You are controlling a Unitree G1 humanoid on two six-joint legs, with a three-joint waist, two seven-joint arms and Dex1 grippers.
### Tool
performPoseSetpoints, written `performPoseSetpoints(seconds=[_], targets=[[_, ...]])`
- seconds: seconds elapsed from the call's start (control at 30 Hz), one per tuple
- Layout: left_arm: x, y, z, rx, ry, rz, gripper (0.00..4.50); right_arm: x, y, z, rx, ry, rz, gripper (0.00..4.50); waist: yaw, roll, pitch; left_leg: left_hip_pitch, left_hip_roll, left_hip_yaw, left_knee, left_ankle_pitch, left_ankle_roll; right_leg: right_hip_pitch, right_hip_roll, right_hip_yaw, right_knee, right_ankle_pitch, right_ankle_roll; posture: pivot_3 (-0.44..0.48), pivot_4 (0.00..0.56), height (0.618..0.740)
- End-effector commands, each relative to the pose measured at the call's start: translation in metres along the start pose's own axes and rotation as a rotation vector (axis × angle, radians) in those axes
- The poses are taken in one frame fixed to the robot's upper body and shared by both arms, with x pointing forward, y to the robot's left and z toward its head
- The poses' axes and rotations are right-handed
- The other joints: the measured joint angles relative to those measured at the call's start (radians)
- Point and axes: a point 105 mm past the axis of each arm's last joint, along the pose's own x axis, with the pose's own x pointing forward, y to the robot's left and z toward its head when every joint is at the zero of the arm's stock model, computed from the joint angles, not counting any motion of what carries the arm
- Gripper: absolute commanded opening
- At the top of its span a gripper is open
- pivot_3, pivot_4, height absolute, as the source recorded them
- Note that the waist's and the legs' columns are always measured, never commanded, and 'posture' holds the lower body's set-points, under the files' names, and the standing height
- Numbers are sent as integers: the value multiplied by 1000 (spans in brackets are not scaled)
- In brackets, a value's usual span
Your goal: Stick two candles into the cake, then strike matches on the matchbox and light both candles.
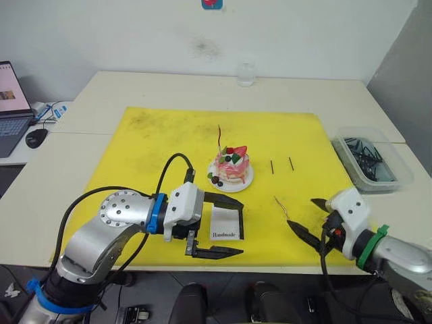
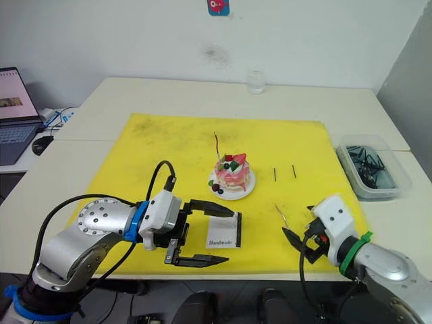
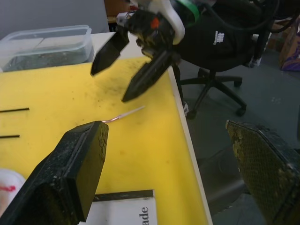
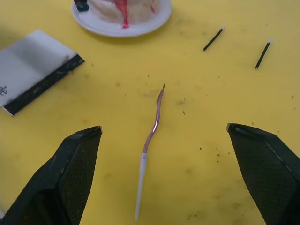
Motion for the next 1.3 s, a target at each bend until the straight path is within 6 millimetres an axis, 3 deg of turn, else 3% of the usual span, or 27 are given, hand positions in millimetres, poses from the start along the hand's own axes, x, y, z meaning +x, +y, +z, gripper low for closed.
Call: performPoseSetpoints(seconds=[0.03, 0.3, 0.4, 0.77, 1.07, 1.17, 1.3], targets=[[3, -2, -1, 40, 1, -14, 4483, 7, -5, -5, -20, -27, -47, 4500, 0, 0, 0, 0, 0, 0, 0, 0, 0, 0, 0, 0, 0, 1, 1, 0, 150, 740], [8, -4, -6, 34, -3, -4, 4483, 13, 4, -30, -2, 26, -39, 4500, 0, 0, 0, 0, 1, -1, -1, 0, 0, 0, 1, -1, 0, 0, 1, 0, 150, 740], [10, -5, -10, 35, -1, 3, 4500, 15, 7, -33, 5, 33, -35, 3928, 0, 0, 0, 0, 1, -1, -1, 0, 0, 0, 1, -1, 0, 0, 1, 0, 150, 740], [12, -7, -18, 30, -3, 16, 4500, 11, 14, -23, 15, 21, 7, 34, 2, 0, 0, 0, 0, -1, 0, 0, 0, 0, 0, -1, 0, 0, 1, 0, 150, 740], [20, -12, -20, 8, -31, 3, 4500, -6, 10, 17, 11, -58, 49, 34, 2, 0, 0, 0, 0, -1, -1, 0, 0, 0, 0, -1, 0, 1, 2, 0, 150, 740], [25, -12, -15, -6, -58, -10, 4500, -19, -9, 27, -44, -41, 40, 34, 3, 0, 0, 0, 0, -1, 0, 0, 0, 0, 0, -1, 0, 1, 2, 0, 150, 740], [27, -15, -10, -10, -84, -33, 4500, -43, -40, 22, -97, 32, 28, 34, 7, 0, 0, 0, -1, -1, -1, 0, 0, 1, 1, -1, -1, 1, 2, 0, 150, 740]])
